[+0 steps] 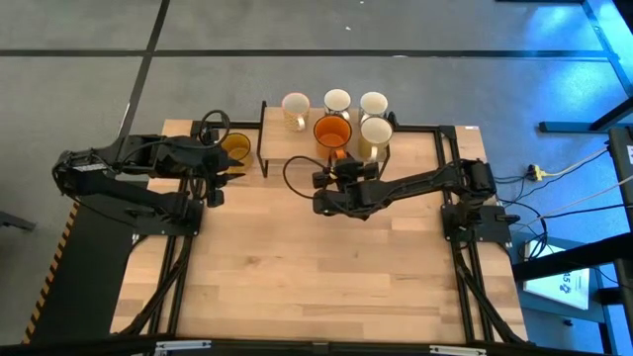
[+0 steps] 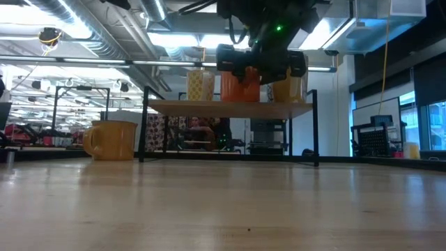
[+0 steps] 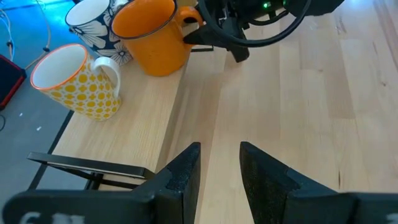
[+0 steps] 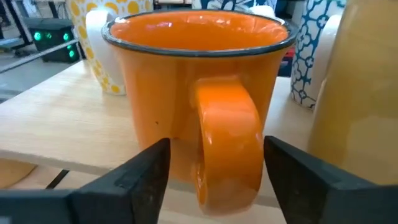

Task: Place coffee mugs
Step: Put the orange mug on the shelf, then put the yellow mug on the shelf

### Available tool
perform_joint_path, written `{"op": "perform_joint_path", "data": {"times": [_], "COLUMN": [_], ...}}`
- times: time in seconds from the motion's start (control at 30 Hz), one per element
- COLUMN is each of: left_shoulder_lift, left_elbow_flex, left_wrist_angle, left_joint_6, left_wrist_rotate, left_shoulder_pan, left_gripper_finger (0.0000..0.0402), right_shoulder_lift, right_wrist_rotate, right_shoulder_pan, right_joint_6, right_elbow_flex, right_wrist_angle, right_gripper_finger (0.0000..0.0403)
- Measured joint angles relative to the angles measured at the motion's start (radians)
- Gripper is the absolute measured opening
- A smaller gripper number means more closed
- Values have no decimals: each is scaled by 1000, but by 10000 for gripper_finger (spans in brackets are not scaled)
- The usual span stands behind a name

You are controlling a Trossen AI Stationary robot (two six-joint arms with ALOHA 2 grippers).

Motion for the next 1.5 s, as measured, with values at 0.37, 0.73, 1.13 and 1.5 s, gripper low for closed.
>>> {"op": "perform_joint_path", "data": {"times": [0.37,0.73,1.13,1.5], "left_shoulder_lift": [0,28,123,115], "left_elbow_flex": [0,-1,-1,-73], "left_wrist_angle": [10,10,-95,-194], "left_joint_6": [-2,-71,-211,-174], "left_wrist_rotate": [-2,97,77,20], "left_shoulder_pan": [0,0,20,307], "left_gripper_finger": [105,105,106,149], "right_shoulder_lift": [-99,-209,-199,-199], "right_wrist_rotate": [23,-240,-457,-484], "right_shoulder_pan": [98,221,300,387], "right_joint_6": [-61,-198,-167,-189], "right_elbow_flex": [-1,-1,-67,-96], "right_wrist_angle": [-73,-92,-74,-77], "right_gripper_finger": [239,238,238,238]}}
